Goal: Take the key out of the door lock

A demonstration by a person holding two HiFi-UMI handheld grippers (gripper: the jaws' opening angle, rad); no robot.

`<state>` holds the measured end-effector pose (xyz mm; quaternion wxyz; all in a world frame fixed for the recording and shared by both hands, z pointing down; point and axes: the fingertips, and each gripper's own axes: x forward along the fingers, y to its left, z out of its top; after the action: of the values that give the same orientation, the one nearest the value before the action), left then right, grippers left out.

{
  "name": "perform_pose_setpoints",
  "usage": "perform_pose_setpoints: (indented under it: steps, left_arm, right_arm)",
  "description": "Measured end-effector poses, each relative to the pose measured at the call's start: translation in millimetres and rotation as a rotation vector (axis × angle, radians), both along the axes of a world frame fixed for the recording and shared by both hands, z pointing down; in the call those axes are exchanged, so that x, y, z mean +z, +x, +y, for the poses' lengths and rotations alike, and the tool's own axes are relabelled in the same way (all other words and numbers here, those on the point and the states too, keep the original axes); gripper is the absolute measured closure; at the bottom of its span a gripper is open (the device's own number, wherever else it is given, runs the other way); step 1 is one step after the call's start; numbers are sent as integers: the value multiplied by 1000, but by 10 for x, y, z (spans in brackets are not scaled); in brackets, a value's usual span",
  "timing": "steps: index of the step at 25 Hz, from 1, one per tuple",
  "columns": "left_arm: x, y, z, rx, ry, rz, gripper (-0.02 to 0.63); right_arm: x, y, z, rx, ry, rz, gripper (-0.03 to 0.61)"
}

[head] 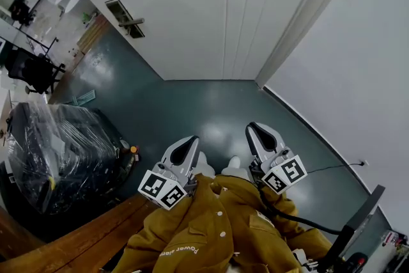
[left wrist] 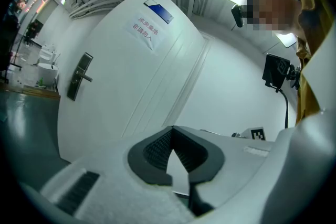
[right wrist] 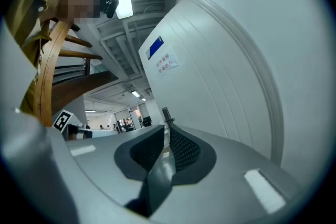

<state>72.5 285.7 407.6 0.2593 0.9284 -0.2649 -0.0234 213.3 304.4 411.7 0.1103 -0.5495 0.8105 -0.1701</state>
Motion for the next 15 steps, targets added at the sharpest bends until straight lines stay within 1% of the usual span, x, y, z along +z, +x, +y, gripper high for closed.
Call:
perform_pose_setpoints:
  steps: [3, 5, 6, 8, 12, 15]
  left_arm:
    - [26, -248, -93, -62, -8, 5, 612]
    - [62, -454, -207, -88, -8, 3, 612]
    - [70, -558, -271, -97, -9, 2, 612]
    - [72, -737, -357, -109, -19, 7, 612]
    - [106, -1025, -493, -139, -23, 6, 612]
    - [106, -1203, -730, -169, -14, 21, 612]
  right_arm:
    - [35, -104, -88, -27, -10, 7, 541]
    - [35, -242, -205, -37, -1, -6, 560]
    - [27, -333, -281, -44, 3, -20, 572]
    - [16, -532, -419, -72, 1, -37, 572]
    - [56, -865, -687, -123, -18, -23, 572]
    - [50, -1046, -944, -142, -12, -28, 572]
